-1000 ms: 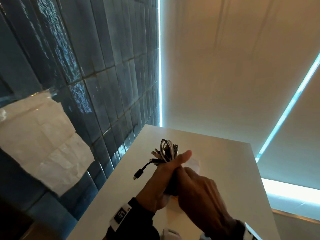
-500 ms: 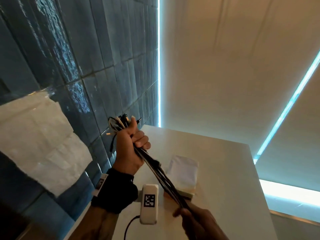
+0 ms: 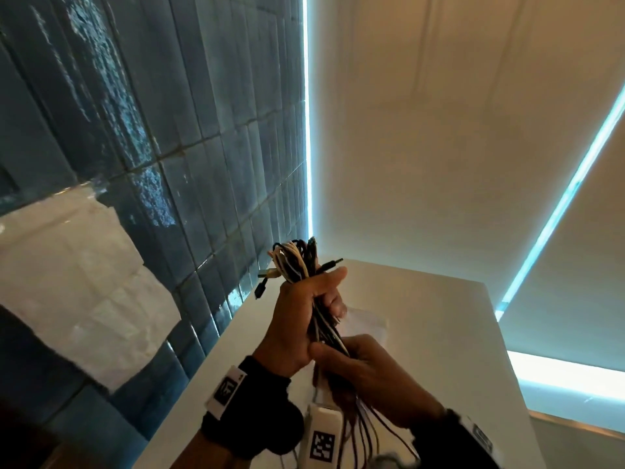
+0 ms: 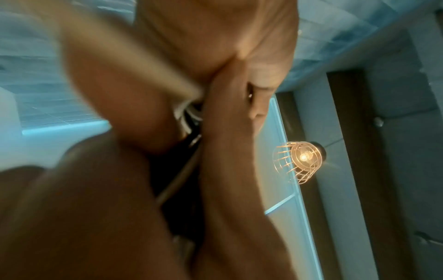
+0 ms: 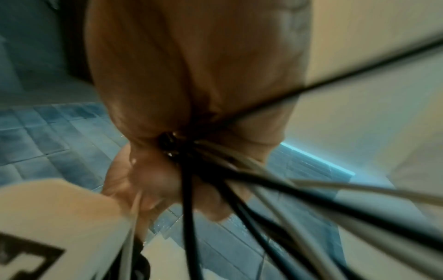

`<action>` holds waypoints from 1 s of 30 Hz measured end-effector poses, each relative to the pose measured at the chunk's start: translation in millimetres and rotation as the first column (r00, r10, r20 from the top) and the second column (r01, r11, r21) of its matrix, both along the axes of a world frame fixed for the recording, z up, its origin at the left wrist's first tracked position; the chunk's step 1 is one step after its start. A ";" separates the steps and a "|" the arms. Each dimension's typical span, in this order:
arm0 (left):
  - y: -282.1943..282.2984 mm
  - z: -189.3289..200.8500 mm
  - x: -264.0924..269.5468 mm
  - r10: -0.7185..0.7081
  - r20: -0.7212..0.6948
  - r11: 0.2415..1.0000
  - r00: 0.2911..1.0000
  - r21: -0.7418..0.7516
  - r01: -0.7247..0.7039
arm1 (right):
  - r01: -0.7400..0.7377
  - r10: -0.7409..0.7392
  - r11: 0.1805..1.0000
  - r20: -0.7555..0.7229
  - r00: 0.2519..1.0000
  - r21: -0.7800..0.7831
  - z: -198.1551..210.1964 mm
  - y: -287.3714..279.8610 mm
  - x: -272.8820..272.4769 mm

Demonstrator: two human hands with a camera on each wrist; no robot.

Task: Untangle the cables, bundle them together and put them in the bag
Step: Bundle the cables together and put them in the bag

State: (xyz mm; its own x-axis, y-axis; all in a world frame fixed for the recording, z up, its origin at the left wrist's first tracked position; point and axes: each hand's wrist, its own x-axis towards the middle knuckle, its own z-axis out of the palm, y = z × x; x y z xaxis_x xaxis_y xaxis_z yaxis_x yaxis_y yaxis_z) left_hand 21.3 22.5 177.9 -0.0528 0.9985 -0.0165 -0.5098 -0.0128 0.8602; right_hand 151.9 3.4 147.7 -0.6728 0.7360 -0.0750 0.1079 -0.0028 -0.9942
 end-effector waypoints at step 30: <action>-30.6 -24.4 -17.6 -0.322 -0.131 0.936 0.938 -0.193 0.295 | -0.430 0.513 0.809 0.125 0.849 -0.400 -4.9 20.1 36.4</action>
State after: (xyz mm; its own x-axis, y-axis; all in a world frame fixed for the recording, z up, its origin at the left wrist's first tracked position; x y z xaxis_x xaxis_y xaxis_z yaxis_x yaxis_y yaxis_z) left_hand 3.7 -8.1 153.5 0.2416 0.9492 -0.2017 -0.3228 0.2747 0.9057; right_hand 188.3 23.4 142.8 -0.8648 0.2286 -0.4470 0.3978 -0.2312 -0.8879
